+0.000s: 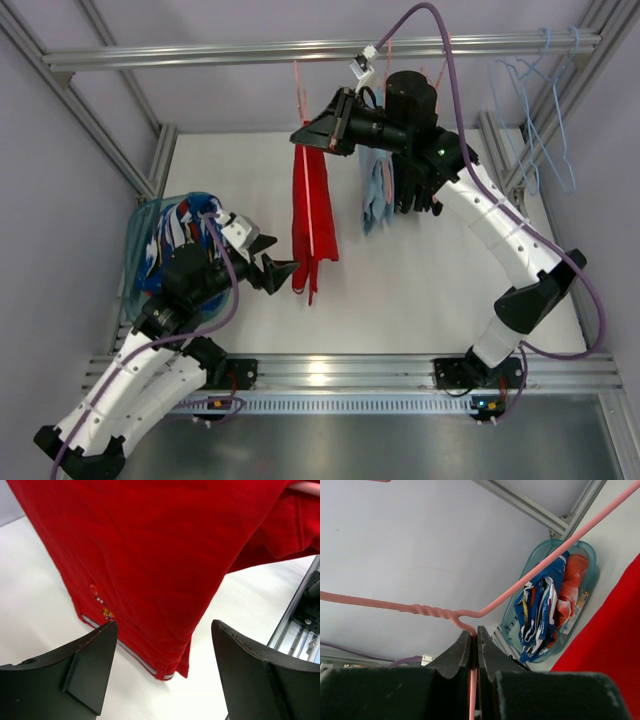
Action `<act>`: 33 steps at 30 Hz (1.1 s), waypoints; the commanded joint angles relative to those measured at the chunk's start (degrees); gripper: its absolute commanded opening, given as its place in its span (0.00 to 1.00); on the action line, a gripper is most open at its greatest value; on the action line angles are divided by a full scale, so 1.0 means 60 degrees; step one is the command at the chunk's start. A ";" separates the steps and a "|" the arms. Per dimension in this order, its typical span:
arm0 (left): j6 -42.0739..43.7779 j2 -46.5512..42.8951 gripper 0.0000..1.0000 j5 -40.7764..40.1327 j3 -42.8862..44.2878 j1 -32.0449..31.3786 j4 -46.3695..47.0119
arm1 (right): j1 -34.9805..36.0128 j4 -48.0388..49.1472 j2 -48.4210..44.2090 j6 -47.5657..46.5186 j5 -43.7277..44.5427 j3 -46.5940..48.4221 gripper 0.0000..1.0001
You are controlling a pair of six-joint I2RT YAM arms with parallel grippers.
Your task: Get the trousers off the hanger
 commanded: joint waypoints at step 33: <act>0.0087 0.3661 0.80 -0.5049 -0.0170 -0.1601 0.7060 | -0.0351 0.1738 -0.0101 0.1122 -0.0087 0.0645 0.00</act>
